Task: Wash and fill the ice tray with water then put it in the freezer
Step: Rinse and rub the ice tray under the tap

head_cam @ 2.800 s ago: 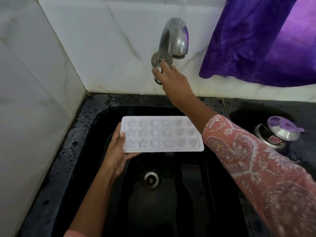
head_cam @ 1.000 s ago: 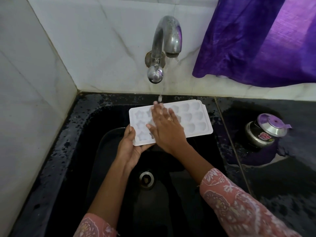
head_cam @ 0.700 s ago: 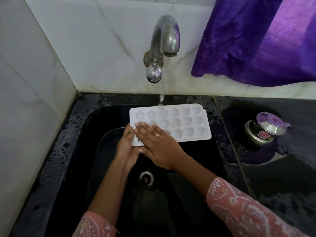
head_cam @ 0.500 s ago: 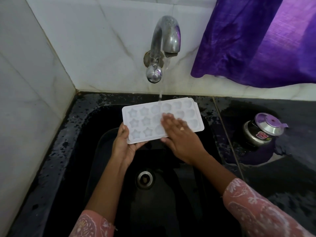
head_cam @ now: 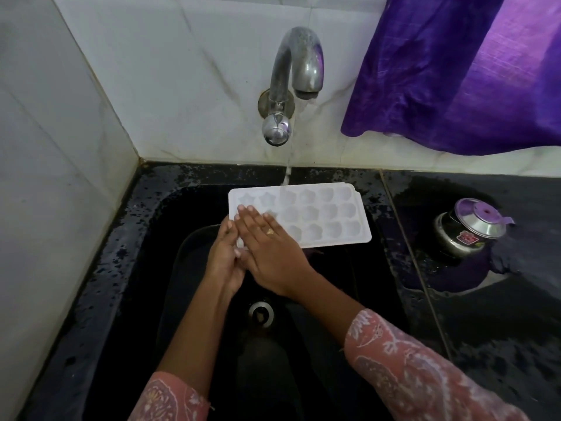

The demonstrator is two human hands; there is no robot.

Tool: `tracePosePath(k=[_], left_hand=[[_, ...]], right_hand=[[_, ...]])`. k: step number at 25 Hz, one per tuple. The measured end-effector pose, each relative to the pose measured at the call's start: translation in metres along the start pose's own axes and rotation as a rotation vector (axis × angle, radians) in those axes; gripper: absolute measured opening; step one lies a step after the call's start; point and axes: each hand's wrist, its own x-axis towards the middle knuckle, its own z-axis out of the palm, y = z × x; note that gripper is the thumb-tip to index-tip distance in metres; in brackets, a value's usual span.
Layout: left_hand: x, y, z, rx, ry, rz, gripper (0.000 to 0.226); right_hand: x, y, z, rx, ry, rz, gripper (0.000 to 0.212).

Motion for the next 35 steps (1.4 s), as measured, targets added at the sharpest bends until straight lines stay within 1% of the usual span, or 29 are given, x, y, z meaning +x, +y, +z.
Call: tracePosePath(k=[2,4,5,7,8,10,11,13,14,16,17,19,20,21,23,24,25,28,29,32,33,35], left_hand=[[0.001,0.002,-0.008,-0.022,0.022,-0.005,0.026],[0.002,0.006,-0.016,-0.062,0.071,-0.02,0.025],[0.001,0.01,-0.018,-0.063,0.094,-0.02,0.025],[0.0,0.016,-0.021,-0.023,0.141,-0.009,0.024],[-0.001,0.019,-0.022,-0.003,0.158,-0.009,0.023],[-0.005,0.023,-0.021,0.016,0.176,-0.028,0.022],[-0.006,0.023,-0.021,0.029,0.183,-0.04,0.023],[-0.007,0.022,-0.021,0.132,0.186,-0.063,0.028],[-0.005,0.022,-0.023,0.21,0.183,-0.084,0.034],[-0.004,0.026,-0.027,0.336,0.181,-0.148,0.05],[-0.005,0.029,-0.03,0.369,0.15,-0.173,0.058],[-0.009,0.034,-0.033,0.383,0.018,-0.175,0.068],[-0.011,0.035,-0.035,0.377,-0.051,-0.152,0.068],[-0.012,0.034,-0.035,0.367,-0.107,-0.113,0.063],[-0.015,0.029,-0.033,0.352,-0.154,0.002,0.039],[-0.014,0.026,-0.03,0.346,-0.137,0.047,0.027],[-0.013,0.024,-0.028,0.338,-0.106,0.075,0.022],[-0.009,0.02,-0.018,0.3,-0.006,0.095,0.021],[-0.007,0.019,-0.016,0.278,0.023,0.082,0.022],[0.0,0.016,-0.007,0.187,0.045,0.049,0.022],[0.002,0.015,-0.006,0.161,0.042,0.047,0.023],[0.008,0.015,-0.005,0.132,0.04,0.038,0.024]], right_hand=[[-0.008,0.001,0.003,-0.014,-0.026,-0.096,0.063],[-0.02,0.019,0.003,-0.079,-0.007,-0.169,0.059],[-0.028,0.032,0.003,-0.116,0.027,-0.161,0.056],[-0.042,0.063,-0.001,-0.182,0.092,-0.085,0.051],[-0.049,0.077,-0.003,-0.214,0.134,-0.06,0.053],[-0.057,0.096,-0.01,-0.271,0.211,-0.068,0.06],[-0.057,0.099,-0.016,-0.269,0.25,-0.078,0.055],[-0.052,0.095,-0.03,-0.184,0.34,-0.061,0.037],[-0.047,0.092,-0.038,-0.122,0.373,-0.045,0.031],[-0.036,0.087,-0.054,0.018,0.387,-0.012,0.023],[-0.03,0.086,-0.061,0.107,0.375,0.019,0.02],[-0.018,0.089,-0.076,0.319,0.326,0.157,0.016],[-0.011,0.092,-0.082,0.406,0.291,0.25,0.015],[-0.004,0.095,-0.087,0.46,0.259,0.344,0.014],[0.006,0.101,-0.091,0.484,0.252,0.486,0.014],[0.009,0.103,-0.09,0.48,0.276,0.527,0.014],[0.012,0.104,-0.087,0.464,0.319,0.546,0.015],[0.018,0.09,-0.065,0.375,0.459,0.483,0.024],[0.02,0.082,-0.057,0.319,0.433,0.466,0.031],[0.023,0.051,-0.035,0.024,0.141,0.363,0.057],[0.024,0.039,-0.03,-0.023,0.092,0.303,0.066],[0.025,0.017,-0.021,-0.015,0.068,0.183,0.081]])
